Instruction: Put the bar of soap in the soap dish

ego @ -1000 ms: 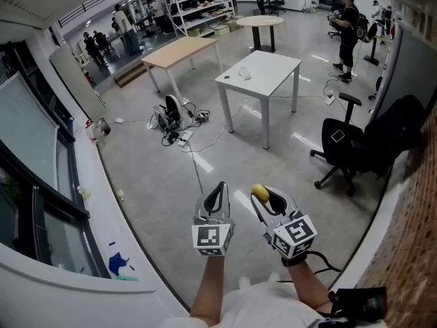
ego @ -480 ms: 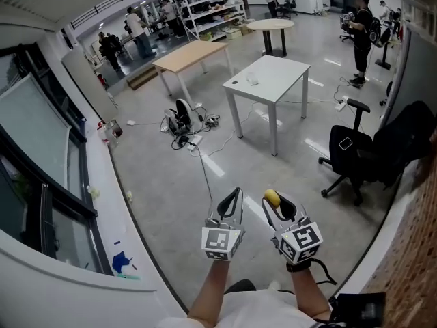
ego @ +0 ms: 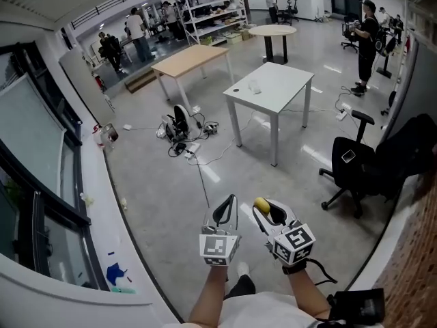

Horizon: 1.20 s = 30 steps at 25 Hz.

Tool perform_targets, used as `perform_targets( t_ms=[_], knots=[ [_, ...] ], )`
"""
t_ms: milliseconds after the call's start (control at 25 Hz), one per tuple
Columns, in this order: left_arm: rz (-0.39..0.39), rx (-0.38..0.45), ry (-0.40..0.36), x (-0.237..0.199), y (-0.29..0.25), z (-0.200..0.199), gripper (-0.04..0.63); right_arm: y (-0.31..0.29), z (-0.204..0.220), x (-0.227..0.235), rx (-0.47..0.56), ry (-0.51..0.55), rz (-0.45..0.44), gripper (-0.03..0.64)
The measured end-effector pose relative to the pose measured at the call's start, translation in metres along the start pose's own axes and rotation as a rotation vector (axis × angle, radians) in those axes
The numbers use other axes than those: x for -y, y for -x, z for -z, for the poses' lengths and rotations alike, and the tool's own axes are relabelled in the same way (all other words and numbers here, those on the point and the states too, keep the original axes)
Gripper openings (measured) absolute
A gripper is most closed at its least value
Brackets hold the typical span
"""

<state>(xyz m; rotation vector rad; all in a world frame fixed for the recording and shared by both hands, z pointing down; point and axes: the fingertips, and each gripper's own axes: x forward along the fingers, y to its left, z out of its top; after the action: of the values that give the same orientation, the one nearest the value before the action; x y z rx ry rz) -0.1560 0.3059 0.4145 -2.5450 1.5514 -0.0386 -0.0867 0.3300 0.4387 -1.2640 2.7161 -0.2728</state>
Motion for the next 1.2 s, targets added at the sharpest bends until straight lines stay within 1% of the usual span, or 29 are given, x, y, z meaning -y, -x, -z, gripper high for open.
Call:
perform_targets(
  t_ms=[120, 200, 280, 440, 560, 640, 720, 800, 960, 1080, 1200],
  knots=[
    [0.006, 0.018, 0.024, -0.03, -0.036, 0.001, 0.0, -0.037, -0.008, 0.019, -0.011, 0.026, 0.014, 0.127],
    [0.008, 0.031, 0.041, -0.051, -0.056, 0.0, 0.0, -0.059, -0.015, 0.024, -0.015, 0.058, 0.01, 0.127],
    [0.017, 0.043, 0.061, -0.069, -0.072, -0.002, 0.0, -0.08, -0.017, 0.03, -0.019, 0.063, 0.023, 0.127],
    [0.052, 0.043, 0.074, -0.092, -0.098, 0.006, 0.0, -0.11, -0.017, 0.047, -0.03, 0.062, 0.069, 0.127],
    [0.071, 0.048, 0.087, -0.103, -0.117, 0.019, 0.0, -0.122, -0.019, 0.063, -0.01, 0.059, 0.099, 0.127],
    [0.083, 0.029, 0.118, -0.107, -0.131, 0.036, 0.0, -0.125, -0.013, 0.076, -0.016, 0.039, 0.123, 0.127],
    [0.11, -0.014, 0.158, -0.106, -0.148, 0.055, 0.0, -0.129, -0.004, 0.093, -0.044, 0.013, 0.156, 0.127],
    [0.139, -0.035, 0.173, -0.101, -0.167, 0.067, 0.0, -0.134, -0.002, 0.114, -0.059, 0.004, 0.186, 0.127],
    [0.15, -0.009, 0.169, -0.099, -0.219, 0.068, 0.0, -0.154, -0.012, 0.165, -0.032, 0.002, 0.199, 0.127],
    [0.15, -0.017, 0.165, -0.093, -0.269, 0.066, 0.0, -0.17, -0.02, 0.208, -0.024, -0.009, 0.187, 0.127],
    [0.155, 0.009, 0.131, -0.085, -0.321, 0.056, 0.0, -0.189, -0.036, 0.254, -0.024, -0.001, 0.161, 0.127]
  ],
)
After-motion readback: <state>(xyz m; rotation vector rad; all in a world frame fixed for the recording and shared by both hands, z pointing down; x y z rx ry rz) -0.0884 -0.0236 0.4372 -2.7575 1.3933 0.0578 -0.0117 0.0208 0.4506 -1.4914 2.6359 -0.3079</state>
